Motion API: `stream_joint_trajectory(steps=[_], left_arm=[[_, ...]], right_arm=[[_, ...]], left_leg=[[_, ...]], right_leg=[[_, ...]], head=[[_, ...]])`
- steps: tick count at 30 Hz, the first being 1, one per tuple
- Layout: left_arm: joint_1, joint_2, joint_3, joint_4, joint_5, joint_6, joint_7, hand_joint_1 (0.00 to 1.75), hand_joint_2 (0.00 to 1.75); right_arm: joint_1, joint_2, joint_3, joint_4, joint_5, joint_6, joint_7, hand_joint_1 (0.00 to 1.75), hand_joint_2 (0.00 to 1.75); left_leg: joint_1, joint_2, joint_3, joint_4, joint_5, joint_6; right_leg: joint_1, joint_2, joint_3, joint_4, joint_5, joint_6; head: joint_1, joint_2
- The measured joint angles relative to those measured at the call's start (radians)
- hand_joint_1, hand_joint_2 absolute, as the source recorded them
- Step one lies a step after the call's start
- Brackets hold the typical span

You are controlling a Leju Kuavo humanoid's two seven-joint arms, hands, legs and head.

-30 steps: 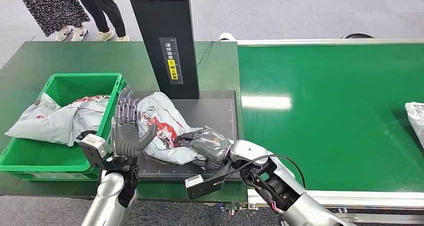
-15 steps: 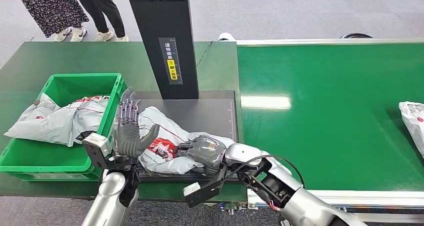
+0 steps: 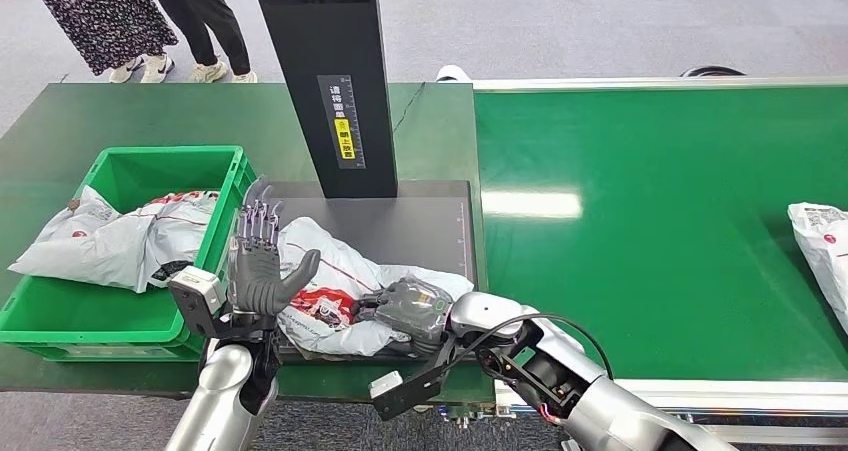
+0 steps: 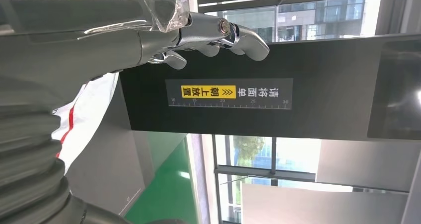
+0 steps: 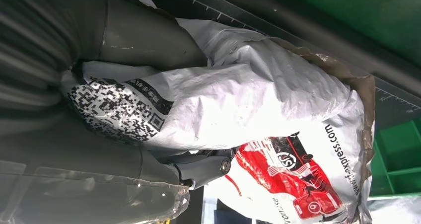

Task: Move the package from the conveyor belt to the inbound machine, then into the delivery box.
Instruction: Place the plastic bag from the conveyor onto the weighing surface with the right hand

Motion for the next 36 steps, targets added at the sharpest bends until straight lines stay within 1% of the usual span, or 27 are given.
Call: stream_joint_trajectory(steps=[5, 10, 12, 16, 20, 24, 28, 31, 34, 36], left_arm=[[0.000, 0.000, 0.000, 0.001, 0.000, 0.000, 0.000, 0.00, 1.75], [-0.005, 0.000, -0.001, 0.006, 0.000, 0.000, 0.000, 0.00, 1.75], [-0.011, 0.000, -0.001, 0.011, 0.000, 0.000, 0.000, 0.00, 1.75], [-0.014, 0.000, -0.005, 0.017, 0.002, -0.001, 0.001, 0.00, 1.75], [-0.014, 0.000, -0.011, 0.017, 0.003, -0.002, 0.001, 0.00, 1.75], [-0.015, 0.000, -0.017, 0.018, 0.003, -0.004, 0.003, 0.00, 1.75], [-0.018, -0.001, -0.019, 0.020, 0.003, -0.005, 0.004, 0.00, 1.75], [-0.020, -0.002, -0.019, 0.020, 0.002, -0.007, 0.005, 0.00, 1.75], [-0.021, -0.002, -0.019, 0.020, -0.002, -0.009, 0.008, 0.00, 1.75], [-0.024, -0.002, -0.019, 0.020, -0.003, -0.010, 0.010, 0.00, 1.75]], right_arm=[[-0.001, 0.000, 0.004, 0.003, 0.000, 0.002, 0.004, 1.75, 1.75], [-0.019, 0.002, 0.020, 0.031, -0.001, 0.068, 0.050, 1.75, 1.75], [-0.034, 0.007, 0.035, 0.058, 0.014, 0.070, 0.064, 1.75, 1.75], [-0.058, 0.016, 0.079, 0.101, 0.099, -0.002, 0.090, 1.75, 1.75], [-0.073, 0.023, 0.119, 0.128, 0.164, -0.078, 0.091, 1.75, 1.75], [-0.076, 0.024, 0.143, 0.146, 0.222, -0.164, 0.117, 0.00, 1.75], [-0.076, 0.023, 0.152, 0.167, 0.274, -0.228, 0.156, 0.00, 1.75], [-0.076, 0.024, 0.155, 0.175, 0.296, -0.266, 0.168, 0.00, 1.75], [-0.076, 0.028, 0.146, 0.178, 0.290, -0.287, 0.160, 0.00, 1.75], [-0.075, 0.032, 0.130, 0.178, 0.260, -0.290, 0.137, 0.00, 1.75]], left_leg=[[0.000, 0.000, 0.000, 0.000, 0.000, 0.000], [0.000, 0.000, 0.000, 0.000, 0.000, 0.000], [0.000, 0.000, 0.001, 0.000, 0.000, 0.000], [0.000, 0.000, 0.002, 0.000, 0.000, 0.000], [0.000, 0.000, 0.002, 0.000, 0.000, 0.000], [0.000, 0.000, 0.002, 0.000, 0.000, 0.000], [0.000, 0.000, 0.002, 0.000, 0.000, 0.000], [0.000, 0.000, 0.002, 0.000, 0.000, 0.000], [0.000, 0.000, 0.002, 0.000, 0.000, 0.000], [0.000, 0.000, 0.002, 0.000, 0.000, 0.000]], right_leg=[[0.000, 0.000, 0.000, 0.000, 0.000, 0.000], [0.000, 0.000, 0.000, 0.000, 0.000, 0.000], [0.000, 0.000, 0.001, 0.000, 0.000, 0.000], [0.000, 0.000, 0.002, 0.000, 0.000, 0.000], [0.000, 0.000, 0.002, 0.000, 0.000, 0.000], [0.000, 0.000, 0.002, 0.000, 0.001, 0.001], [0.000, 0.000, 0.002, 0.000, 0.001, 0.001], [0.000, 0.000, 0.002, 0.000, 0.001, 0.001], [0.000, 0.000, 0.002, 0.000, 0.001, 0.001], [0.000, 0.000, 0.002, 0.000, 0.001, 0.001]], head=[[0.000, 0.000], [0.000, 0.000], [0.000, 0.000], [0.000, 0.000], [0.000, 0.000], [0.000, 0.000], [0.000, 0.000], [0.000, 0.000], [0.000, 0.000], [0.000, 0.000]])
